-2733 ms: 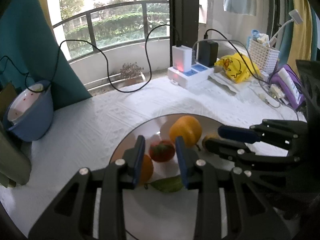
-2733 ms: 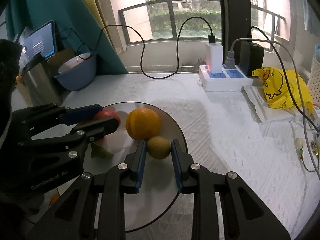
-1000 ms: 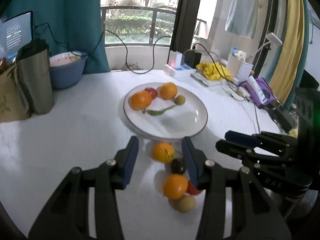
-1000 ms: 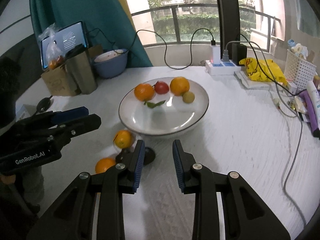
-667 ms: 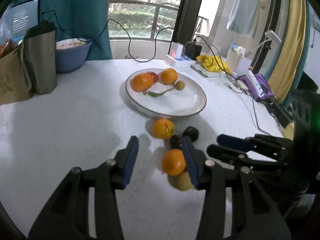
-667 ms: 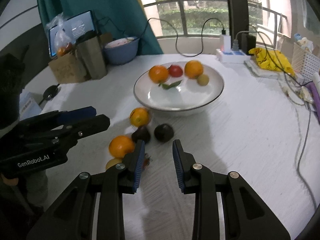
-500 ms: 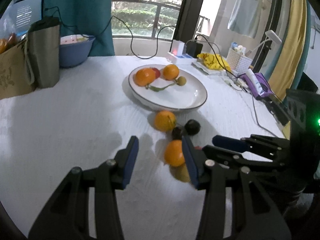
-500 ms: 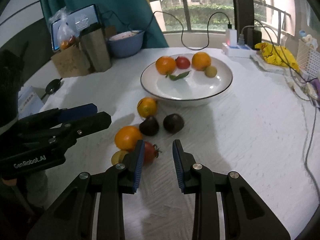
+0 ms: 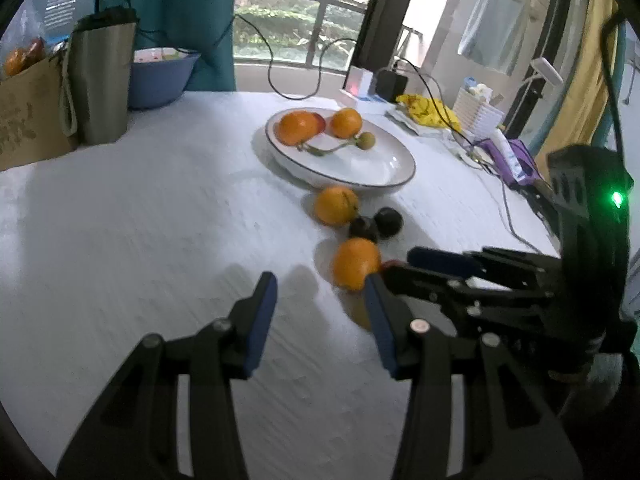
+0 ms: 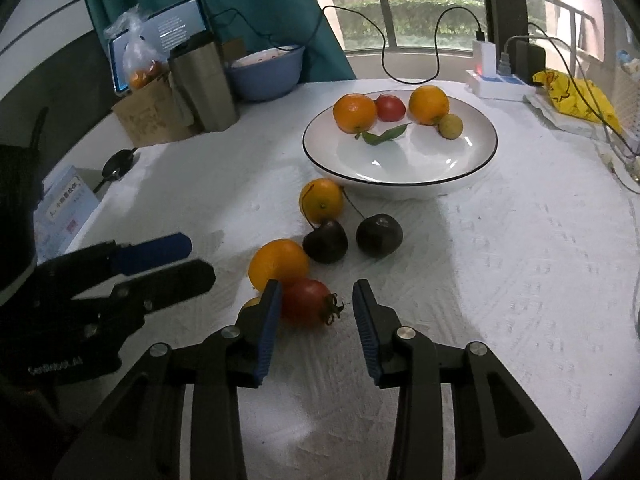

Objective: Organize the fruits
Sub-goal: 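Grasp a red tomato with the right tool while the left tool approaches a yellow-green fruit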

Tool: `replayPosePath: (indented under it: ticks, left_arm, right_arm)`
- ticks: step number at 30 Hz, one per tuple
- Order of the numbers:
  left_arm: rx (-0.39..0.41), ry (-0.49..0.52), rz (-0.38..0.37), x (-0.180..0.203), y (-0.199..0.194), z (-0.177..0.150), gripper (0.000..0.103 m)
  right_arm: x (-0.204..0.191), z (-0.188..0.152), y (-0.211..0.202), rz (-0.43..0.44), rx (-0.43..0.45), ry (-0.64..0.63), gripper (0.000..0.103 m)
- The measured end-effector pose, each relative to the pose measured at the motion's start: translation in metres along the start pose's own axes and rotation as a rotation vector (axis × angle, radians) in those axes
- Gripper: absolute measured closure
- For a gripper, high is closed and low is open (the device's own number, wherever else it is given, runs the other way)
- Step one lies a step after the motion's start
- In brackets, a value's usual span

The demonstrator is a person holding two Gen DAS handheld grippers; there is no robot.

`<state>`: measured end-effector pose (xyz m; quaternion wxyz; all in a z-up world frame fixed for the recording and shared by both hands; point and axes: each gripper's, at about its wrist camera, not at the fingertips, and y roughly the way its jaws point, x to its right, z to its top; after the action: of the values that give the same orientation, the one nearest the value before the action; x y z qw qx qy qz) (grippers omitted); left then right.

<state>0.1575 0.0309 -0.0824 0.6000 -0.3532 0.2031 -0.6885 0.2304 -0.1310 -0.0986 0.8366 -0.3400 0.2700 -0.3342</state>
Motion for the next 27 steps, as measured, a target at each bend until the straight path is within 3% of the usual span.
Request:
replayPosePath:
  ticks: [6,8,9,27]
  left_arm:
    - [-0.012,0.015,-0.021,0.009,0.002,-0.004,0.056]
    - [-0.02,0.026,-0.02,0.012,0.004,-0.006,0.056]
    - [-0.025,0.029,-0.02,0.013,0.005,-0.006,0.056]
    - [-0.091,0.115,0.013,0.041,0.029,-0.01,0.056]
  right_arm:
    - [0.011,0.0,0.002,0.071,-0.019,0.059,0.064]
    - [0.009,-0.001,0.001,0.087,-0.017,0.051,0.074]
    - [0.008,-0.001,0.001,0.09,-0.016,0.043,0.074]
    - [0.023,-0.008,-0.023,0.006,0.028,0.007,0.074]
